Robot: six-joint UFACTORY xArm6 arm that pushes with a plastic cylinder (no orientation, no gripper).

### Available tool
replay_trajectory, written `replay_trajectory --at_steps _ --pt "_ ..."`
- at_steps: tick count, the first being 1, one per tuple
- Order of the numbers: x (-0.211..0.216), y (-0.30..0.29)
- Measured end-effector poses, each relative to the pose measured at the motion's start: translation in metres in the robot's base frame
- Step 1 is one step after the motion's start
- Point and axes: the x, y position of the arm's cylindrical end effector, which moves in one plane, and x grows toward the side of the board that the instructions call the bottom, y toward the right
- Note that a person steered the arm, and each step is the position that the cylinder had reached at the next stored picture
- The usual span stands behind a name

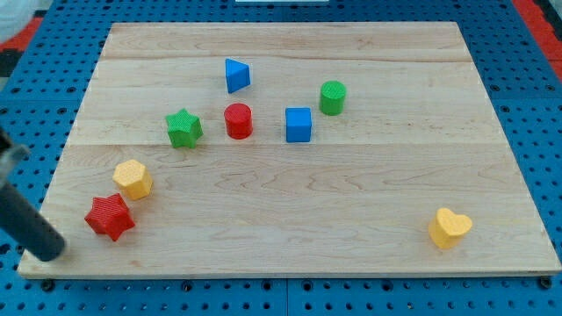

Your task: Slide the blue cube along with the red circle closer to the yellow hexagon

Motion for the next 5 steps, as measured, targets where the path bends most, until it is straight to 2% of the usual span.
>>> replay_trajectory --at_steps 1,2,3,4,5 --pt "-0.022 0.058" --pt "-0.037 0.064" --pt "-0.064 0.177" --pt "-0.118 0.302" --pt "-0.17 0.348"
